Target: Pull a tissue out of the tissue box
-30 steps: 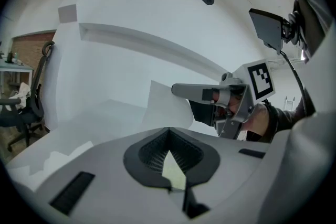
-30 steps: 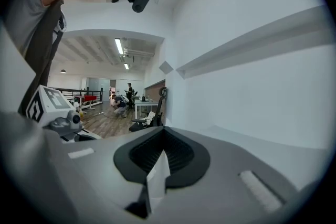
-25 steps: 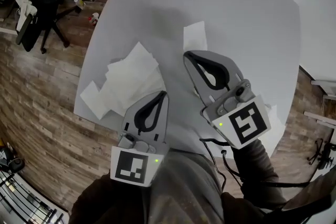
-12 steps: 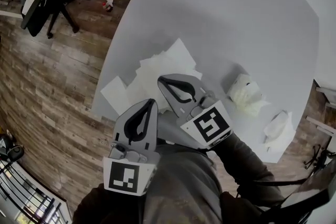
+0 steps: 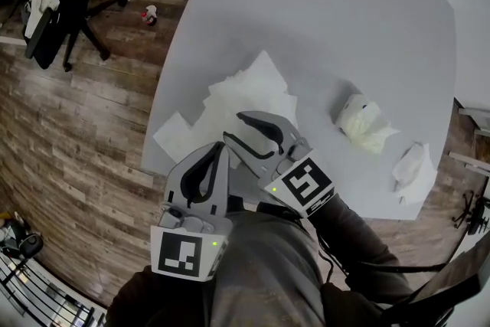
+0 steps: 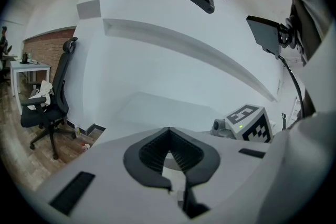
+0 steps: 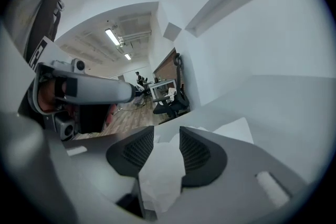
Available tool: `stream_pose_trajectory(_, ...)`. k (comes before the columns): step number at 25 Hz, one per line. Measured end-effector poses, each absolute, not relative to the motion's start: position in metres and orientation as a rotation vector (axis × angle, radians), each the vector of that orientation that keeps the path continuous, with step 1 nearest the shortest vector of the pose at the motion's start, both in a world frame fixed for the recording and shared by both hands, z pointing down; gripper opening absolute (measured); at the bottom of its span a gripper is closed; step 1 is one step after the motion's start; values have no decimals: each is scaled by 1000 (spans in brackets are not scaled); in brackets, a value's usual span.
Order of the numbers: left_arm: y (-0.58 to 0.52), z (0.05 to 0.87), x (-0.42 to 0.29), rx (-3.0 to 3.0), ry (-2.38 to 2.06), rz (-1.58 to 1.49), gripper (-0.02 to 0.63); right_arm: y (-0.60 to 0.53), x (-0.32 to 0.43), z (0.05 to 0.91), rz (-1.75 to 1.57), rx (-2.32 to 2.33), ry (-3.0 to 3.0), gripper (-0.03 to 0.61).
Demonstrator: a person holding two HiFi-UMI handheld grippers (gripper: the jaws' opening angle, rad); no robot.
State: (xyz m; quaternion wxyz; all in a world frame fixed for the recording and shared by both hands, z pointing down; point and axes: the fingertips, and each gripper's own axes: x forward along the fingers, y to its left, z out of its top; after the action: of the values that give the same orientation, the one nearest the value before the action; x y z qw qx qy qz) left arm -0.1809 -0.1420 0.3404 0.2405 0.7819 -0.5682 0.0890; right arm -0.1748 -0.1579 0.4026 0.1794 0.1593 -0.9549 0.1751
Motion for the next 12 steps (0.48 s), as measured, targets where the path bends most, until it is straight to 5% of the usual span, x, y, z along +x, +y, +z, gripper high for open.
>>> stream_pose_trajectory(12,-52,280,-110,2383,-1509,139,-2,-30,-68,273,461,913,-2866,122)
